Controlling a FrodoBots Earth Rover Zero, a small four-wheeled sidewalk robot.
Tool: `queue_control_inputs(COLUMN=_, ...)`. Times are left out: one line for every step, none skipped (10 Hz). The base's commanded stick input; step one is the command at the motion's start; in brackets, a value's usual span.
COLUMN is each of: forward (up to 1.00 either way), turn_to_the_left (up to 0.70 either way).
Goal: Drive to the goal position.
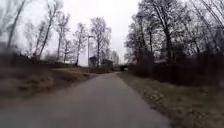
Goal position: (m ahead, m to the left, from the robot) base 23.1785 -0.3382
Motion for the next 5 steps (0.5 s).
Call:
queue_control_inputs(forward=1.00, turn_to_the_left=0.00)
queue_control_inputs(forward=1.00, turn_to_the_left=0.00)
queue_control_inputs(forward=1.00, turn_to_the_left=0.00)
queue_control_inputs(forward=1.00, turn_to_the_left=0.00)
queue_control_inputs(forward=1.00, turn_to_the_left=0.00)
